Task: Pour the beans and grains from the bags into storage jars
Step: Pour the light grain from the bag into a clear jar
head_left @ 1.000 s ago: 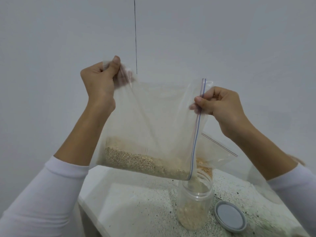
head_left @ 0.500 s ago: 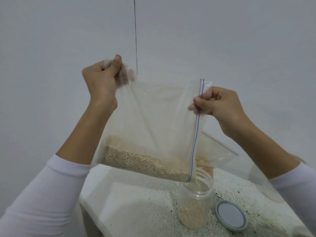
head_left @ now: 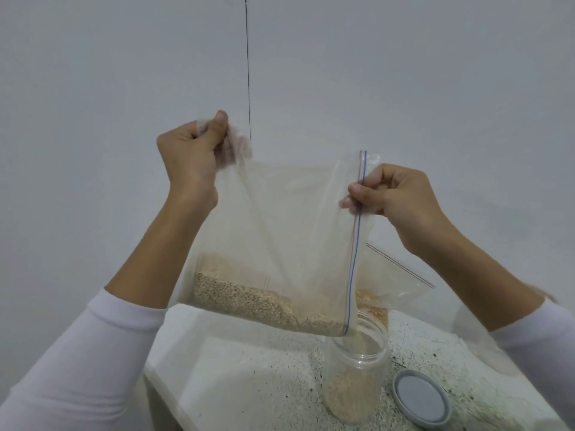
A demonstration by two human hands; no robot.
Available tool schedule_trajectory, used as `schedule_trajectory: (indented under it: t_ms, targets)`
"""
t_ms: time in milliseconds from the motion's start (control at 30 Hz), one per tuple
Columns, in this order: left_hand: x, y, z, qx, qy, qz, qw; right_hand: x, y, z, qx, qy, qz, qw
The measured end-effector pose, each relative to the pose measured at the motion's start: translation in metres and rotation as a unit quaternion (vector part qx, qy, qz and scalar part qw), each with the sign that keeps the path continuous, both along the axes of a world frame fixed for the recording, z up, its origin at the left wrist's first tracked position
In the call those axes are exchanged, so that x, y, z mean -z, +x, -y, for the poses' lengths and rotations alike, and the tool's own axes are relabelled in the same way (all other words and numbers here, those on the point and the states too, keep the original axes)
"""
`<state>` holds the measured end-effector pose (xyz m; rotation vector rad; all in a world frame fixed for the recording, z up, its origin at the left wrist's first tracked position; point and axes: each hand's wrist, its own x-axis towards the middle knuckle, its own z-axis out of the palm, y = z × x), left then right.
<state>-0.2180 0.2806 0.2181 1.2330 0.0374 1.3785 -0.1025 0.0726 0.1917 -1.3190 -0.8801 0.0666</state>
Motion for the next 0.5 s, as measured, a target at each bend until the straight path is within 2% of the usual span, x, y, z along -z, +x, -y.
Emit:
schedule_trajectory:
  t_ms: [500]
  targets:
    - [-0.0006, -0.0007, 0.0057, 0.004, 0.003, 0.009, 1.000, -0.0013, -0.0015, -0.0025, 0.004, 0.000, 0.001, 1.000]
